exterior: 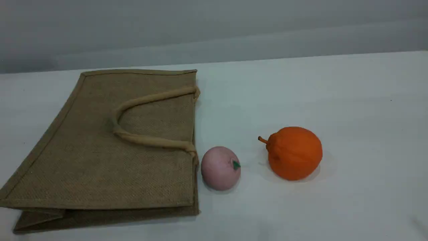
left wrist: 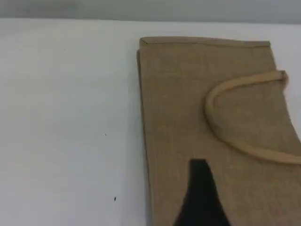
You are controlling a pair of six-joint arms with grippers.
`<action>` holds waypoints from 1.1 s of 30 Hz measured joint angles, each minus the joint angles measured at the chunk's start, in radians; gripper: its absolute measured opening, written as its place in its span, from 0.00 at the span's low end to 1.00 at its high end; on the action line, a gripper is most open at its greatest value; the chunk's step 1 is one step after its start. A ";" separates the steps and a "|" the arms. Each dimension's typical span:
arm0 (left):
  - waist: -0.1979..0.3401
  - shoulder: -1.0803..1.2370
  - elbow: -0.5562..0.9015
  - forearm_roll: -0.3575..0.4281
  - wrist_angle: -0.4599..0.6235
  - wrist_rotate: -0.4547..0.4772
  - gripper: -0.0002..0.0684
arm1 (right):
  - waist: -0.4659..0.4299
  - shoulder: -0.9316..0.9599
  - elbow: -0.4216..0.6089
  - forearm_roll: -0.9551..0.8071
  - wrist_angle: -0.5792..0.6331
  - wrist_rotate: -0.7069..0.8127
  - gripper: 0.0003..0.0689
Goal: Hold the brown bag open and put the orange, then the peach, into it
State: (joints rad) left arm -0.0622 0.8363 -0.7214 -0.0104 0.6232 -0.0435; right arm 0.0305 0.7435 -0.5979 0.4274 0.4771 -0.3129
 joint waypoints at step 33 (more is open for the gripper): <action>-0.034 1.280 -0.628 -0.305 -0.068 0.044 0.65 | 0.000 1.033 -0.361 0.765 -0.075 -0.619 0.54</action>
State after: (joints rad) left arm -0.0962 2.1161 -1.3492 -0.3156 0.5553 0.0000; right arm 0.0305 1.7764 -0.9585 1.1921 0.4025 -0.9319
